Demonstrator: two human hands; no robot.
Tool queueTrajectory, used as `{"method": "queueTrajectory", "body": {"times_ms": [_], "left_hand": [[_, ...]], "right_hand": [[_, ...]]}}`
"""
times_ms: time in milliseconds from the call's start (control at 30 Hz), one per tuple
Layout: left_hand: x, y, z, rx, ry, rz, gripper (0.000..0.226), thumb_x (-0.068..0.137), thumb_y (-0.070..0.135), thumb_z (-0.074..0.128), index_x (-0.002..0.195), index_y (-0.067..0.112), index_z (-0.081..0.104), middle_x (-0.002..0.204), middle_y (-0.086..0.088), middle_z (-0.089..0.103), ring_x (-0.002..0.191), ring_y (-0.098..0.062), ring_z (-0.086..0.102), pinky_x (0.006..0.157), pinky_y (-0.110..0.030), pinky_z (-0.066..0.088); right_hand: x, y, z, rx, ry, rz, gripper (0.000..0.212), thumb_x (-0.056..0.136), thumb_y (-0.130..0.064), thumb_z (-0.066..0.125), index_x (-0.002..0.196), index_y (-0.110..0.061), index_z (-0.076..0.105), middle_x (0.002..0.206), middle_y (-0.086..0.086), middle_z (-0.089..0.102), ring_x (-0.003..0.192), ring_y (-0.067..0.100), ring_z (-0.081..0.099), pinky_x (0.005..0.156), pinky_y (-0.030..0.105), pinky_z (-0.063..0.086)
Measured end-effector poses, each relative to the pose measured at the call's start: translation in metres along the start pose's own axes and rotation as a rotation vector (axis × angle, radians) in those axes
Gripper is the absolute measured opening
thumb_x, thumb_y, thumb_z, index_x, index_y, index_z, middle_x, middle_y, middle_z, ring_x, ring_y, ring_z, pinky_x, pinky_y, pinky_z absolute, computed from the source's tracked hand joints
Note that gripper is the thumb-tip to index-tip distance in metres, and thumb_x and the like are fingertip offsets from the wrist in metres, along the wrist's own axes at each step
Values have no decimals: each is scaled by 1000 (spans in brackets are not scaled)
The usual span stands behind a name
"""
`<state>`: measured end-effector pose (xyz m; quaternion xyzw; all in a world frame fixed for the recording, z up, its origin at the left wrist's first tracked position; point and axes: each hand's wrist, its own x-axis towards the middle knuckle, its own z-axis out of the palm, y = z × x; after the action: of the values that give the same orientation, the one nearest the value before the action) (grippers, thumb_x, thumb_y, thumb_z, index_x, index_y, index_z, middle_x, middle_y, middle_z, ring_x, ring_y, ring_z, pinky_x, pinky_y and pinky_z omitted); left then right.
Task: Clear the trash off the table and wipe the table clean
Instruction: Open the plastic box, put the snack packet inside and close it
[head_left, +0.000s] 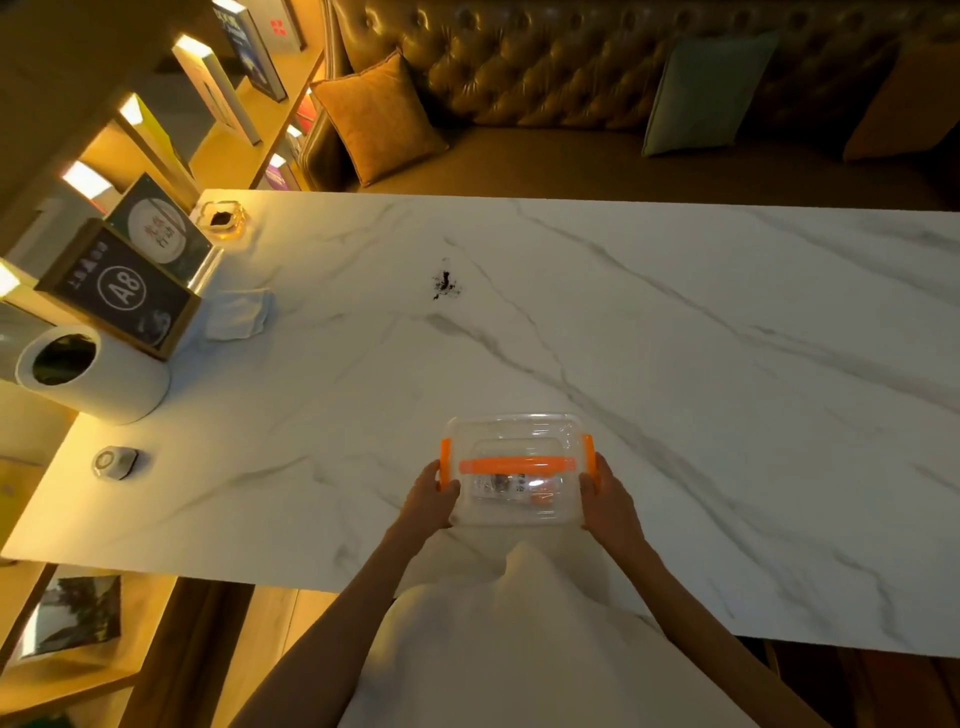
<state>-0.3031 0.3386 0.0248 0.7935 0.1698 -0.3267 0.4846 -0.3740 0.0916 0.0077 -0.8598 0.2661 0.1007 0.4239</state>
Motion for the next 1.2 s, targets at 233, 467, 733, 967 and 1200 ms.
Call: {"method": "queueTrajectory", "body": {"times_ms": [233, 467, 733, 967, 1200], "left_hand": [[-6, -16, -25, -217, 59, -102, 49, 92, 13, 53, 138, 12, 35, 122, -12, 53, 101, -29, 61, 68, -42, 60], [-11, -46, -101, -626, 174, -239, 42, 90, 4, 58, 123, 14, 35, 123, -17, 50, 99, -31, 62, 60, -40, 58], [-13, -102, -229, -873, 241, -140, 93, 82, 8, 69, 144, 44, 9, 131, -14, 47, 105, -35, 60, 59, -48, 59], [-1, -133, -326, -892, 231, 57, 143, 49, 48, 89, 143, 51, -19, 141, -3, 36, 125, -28, 47, 68, -45, 59], [29, -125, -388, -781, 371, 215, 115, 55, 46, 87, 137, 52, 7, 136, -2, 42, 126, -30, 48, 87, -51, 56]], "right_hand": [[16, -46, 16, -27, -104, -38, 53, 93, -9, 39, 145, -19, 35, 118, 3, 59, 107, 23, 60, 87, 30, 46], [41, -135, 86, -76, -155, -174, 49, 95, -6, 42, 145, -9, 39, 144, 12, 49, 133, 28, 46, 111, 37, 35], [52, -262, 212, -168, -396, -388, 55, 98, -7, 37, 148, -29, 34, 140, 6, 55, 105, 27, 63, 92, 39, 53], [75, -348, 326, -168, -492, -350, 52, 101, -6, 34, 149, -25, 32, 152, 5, 41, 132, 33, 47, 99, 53, 49], [101, -403, 380, -198, -525, -387, 49, 102, -11, 33, 149, -22, 32, 153, 5, 39, 132, 33, 48, 102, 53, 47]]}}
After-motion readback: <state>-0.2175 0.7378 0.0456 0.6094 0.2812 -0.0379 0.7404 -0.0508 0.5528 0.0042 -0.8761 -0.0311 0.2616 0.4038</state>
